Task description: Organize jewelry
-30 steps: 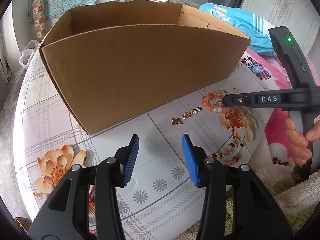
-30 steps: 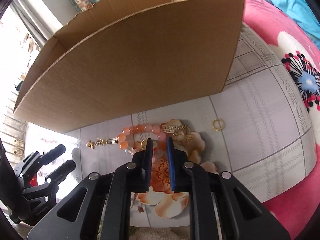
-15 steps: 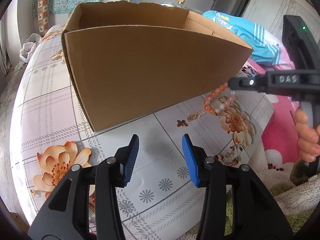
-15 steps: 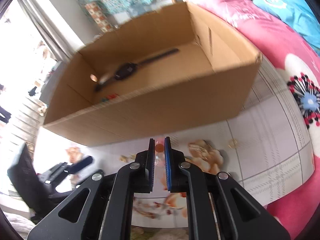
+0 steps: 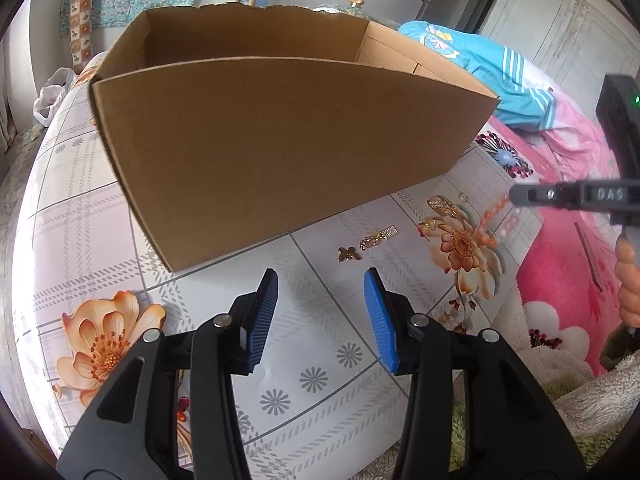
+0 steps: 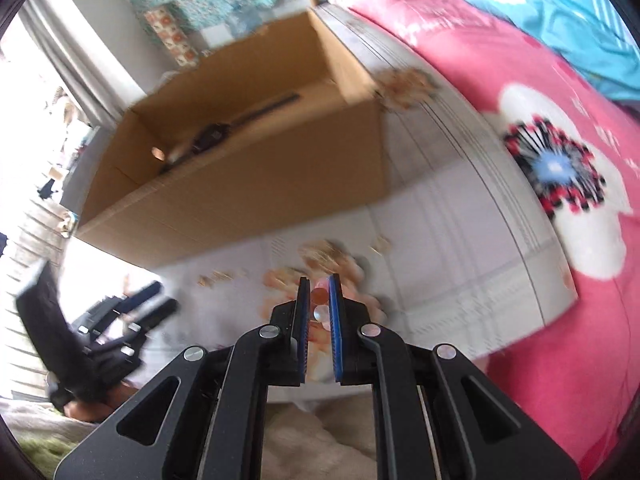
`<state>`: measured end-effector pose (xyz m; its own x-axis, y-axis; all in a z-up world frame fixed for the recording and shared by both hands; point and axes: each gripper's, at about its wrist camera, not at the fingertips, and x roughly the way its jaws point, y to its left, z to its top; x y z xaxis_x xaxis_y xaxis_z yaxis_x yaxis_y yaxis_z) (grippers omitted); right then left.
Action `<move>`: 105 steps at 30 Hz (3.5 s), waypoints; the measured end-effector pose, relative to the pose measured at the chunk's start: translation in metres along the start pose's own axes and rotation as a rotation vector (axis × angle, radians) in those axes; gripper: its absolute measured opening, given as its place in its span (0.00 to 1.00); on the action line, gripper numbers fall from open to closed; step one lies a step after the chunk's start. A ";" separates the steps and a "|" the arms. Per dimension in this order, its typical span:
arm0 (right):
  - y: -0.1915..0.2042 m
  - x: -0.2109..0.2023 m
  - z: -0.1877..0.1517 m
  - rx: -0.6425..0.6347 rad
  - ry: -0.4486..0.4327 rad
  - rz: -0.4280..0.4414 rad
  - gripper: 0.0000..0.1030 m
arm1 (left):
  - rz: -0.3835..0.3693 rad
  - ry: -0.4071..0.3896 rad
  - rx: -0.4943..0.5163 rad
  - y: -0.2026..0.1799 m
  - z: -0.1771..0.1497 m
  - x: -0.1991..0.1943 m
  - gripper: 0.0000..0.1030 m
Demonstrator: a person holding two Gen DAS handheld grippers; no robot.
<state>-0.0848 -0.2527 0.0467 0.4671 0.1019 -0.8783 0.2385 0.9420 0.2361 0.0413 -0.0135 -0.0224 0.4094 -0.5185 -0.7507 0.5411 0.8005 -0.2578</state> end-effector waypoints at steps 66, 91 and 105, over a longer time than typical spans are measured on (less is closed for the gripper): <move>0.020 0.053 -0.006 -0.165 -0.043 0.150 0.29 | 0.112 0.102 0.218 -0.043 0.022 0.037 0.11; 0.137 0.092 -0.013 -0.604 -0.064 0.074 0.11 | 0.123 0.072 0.078 -0.001 0.015 0.017 0.12; 0.129 0.065 -0.022 -0.579 -0.082 0.140 0.02 | 0.111 0.047 0.071 0.007 0.009 0.002 0.11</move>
<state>-0.0424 -0.1178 0.0106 0.5303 0.2343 -0.8148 -0.3219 0.9447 0.0621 0.0527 -0.0122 -0.0202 0.4357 -0.4117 -0.8004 0.5453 0.8282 -0.1291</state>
